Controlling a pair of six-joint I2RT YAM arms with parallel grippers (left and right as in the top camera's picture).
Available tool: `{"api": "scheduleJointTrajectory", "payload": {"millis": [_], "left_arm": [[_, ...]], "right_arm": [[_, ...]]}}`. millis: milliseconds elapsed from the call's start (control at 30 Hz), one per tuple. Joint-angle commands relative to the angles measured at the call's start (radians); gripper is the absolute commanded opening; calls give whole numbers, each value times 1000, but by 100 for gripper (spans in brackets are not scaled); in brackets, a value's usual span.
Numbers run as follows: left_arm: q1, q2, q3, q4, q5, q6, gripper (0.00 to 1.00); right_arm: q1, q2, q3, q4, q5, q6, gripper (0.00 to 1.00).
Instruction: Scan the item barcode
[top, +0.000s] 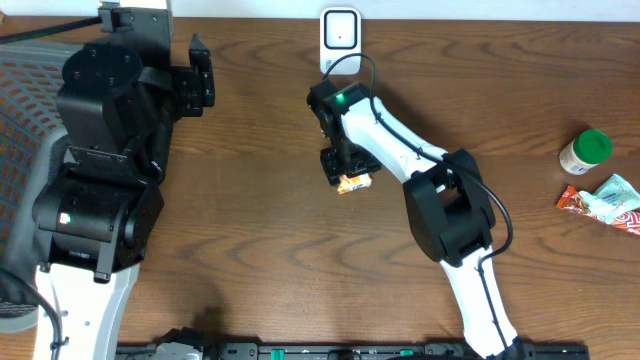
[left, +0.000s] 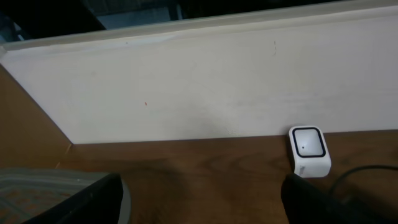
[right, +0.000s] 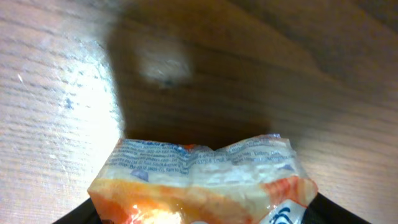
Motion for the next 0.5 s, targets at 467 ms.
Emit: {"api": "scheduleJointTrajectory", "payload": {"millis": [467], "left_arm": [[4, -13, -11, 1, 13, -16, 82]], "right_arm": [[-143, 19, 177, -240, -367, 49, 60]]}}
